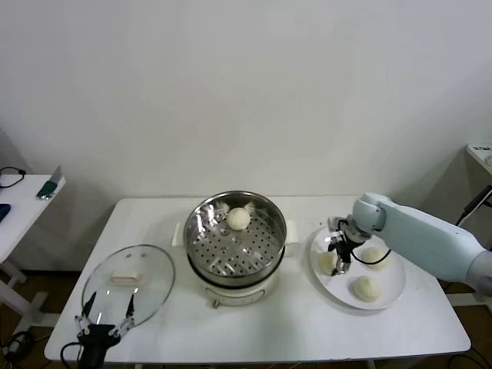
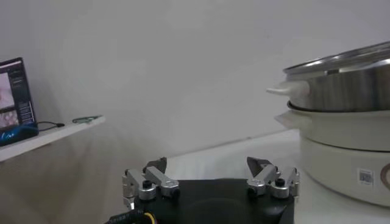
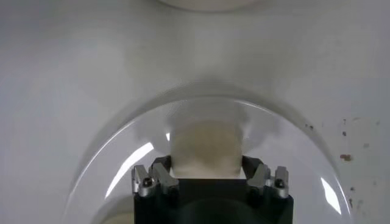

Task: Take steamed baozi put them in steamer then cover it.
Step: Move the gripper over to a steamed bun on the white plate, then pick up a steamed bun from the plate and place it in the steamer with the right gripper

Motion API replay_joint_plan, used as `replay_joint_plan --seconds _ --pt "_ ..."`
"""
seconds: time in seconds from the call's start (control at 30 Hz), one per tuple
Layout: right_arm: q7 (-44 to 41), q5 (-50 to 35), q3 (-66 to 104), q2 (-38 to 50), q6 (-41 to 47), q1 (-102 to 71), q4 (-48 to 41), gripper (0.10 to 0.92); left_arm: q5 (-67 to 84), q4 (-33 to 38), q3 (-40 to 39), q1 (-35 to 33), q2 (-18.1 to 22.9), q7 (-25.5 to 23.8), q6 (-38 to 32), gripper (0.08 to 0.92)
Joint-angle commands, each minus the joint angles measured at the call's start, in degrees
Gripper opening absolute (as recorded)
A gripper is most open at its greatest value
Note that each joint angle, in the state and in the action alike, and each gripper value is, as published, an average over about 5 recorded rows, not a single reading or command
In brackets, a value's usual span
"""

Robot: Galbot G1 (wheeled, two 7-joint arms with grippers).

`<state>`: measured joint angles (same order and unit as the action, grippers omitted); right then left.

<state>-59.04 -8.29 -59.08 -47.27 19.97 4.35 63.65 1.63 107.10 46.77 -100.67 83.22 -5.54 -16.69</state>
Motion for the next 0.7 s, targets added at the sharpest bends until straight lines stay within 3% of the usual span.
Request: replay_joint_plan --seconds 0.03,0.4,0.7 --pt "-0.10 0.01 0.65 -0.05 -0.04 -0.34 -0.54 0.718 -0.07 -0.05 -0.04 -0.16 0.06 0.00 -0.15 0.823" --pt "0.62 -6.90 -4.16 2.51 0.26 10.20 2.93 0.696 -0.12 0.50 -0.22 -1.40 0.05 0.07 -0.58 0.823" --pt "-0.72 -23.19 -22.24 -1.73 -0.22 39.23 5.55 0.696 -1.21 2.50 -0.71 -1.89 0.00 -0.15 0.34 0.823"
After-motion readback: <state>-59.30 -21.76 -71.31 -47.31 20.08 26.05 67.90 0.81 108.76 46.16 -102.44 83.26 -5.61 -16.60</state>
